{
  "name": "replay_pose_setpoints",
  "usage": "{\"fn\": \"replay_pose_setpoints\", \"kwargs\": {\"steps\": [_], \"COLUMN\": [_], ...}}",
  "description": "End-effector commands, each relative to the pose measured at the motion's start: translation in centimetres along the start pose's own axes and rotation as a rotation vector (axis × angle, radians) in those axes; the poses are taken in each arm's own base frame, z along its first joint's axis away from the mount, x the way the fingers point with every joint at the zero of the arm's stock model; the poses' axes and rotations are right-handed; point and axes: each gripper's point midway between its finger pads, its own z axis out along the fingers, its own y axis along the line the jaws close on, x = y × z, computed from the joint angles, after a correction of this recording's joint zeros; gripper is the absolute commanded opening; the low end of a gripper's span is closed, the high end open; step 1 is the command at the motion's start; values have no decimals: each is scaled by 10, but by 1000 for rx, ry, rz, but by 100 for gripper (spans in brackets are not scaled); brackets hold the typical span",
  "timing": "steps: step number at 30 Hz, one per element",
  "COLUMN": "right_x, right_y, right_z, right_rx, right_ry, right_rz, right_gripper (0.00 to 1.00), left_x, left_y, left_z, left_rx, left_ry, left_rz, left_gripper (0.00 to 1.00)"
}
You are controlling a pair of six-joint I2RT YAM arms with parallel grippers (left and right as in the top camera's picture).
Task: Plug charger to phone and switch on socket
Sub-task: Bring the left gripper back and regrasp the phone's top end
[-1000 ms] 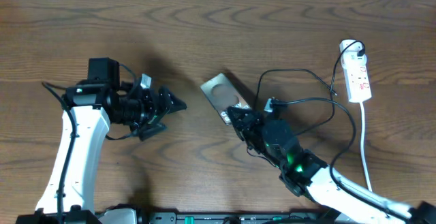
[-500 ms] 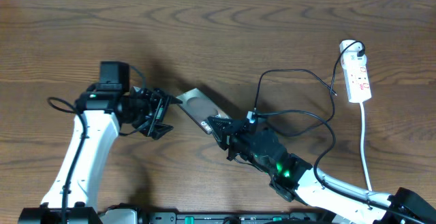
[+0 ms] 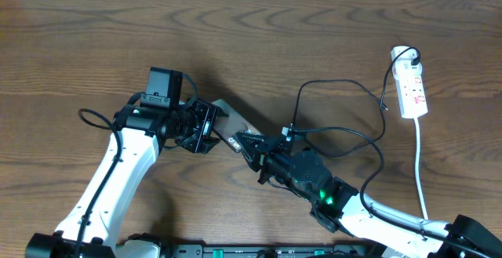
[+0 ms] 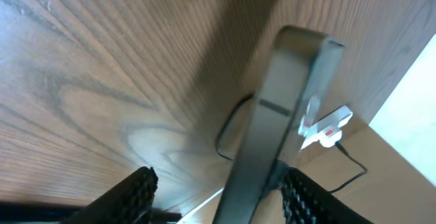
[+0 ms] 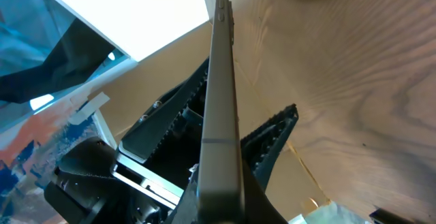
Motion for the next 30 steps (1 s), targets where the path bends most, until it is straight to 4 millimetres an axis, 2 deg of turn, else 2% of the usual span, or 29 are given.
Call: {"fn": "replay_pose_setpoints", "kwargs": {"steps": [1,8,16,18,19,23,30], "right_x": [10,14,15,15,15,16,16], "right_y": [18,24,27,27,27,26,26], "right_z": [0,-1,-1,-1,-1,-1,-1], "right_rx": [-60,-83,-95,-95,-95,-93,-93], "right_ry": [28,43,49,49,49,53,52], "right_rz": [4,4,3,3,3,2,2], "right_gripper": [2,1,2,3,4,18,25], "left_x": [-4,-4,9,10,10,10,7], "left_y": [-2,-11,-28,-28,-28,-28,-28], "left_z": [1,1,6,6,6,6,6], "left_rx": [8,43,97,96,96,96,96], "left_ry": [-29,-30,-12,-11,-11,-11,-28], "left_rz": [-61,-68,-18,-19,-19,-19,-23], "left_gripper": [51,32,19,8,8,8,7]}}
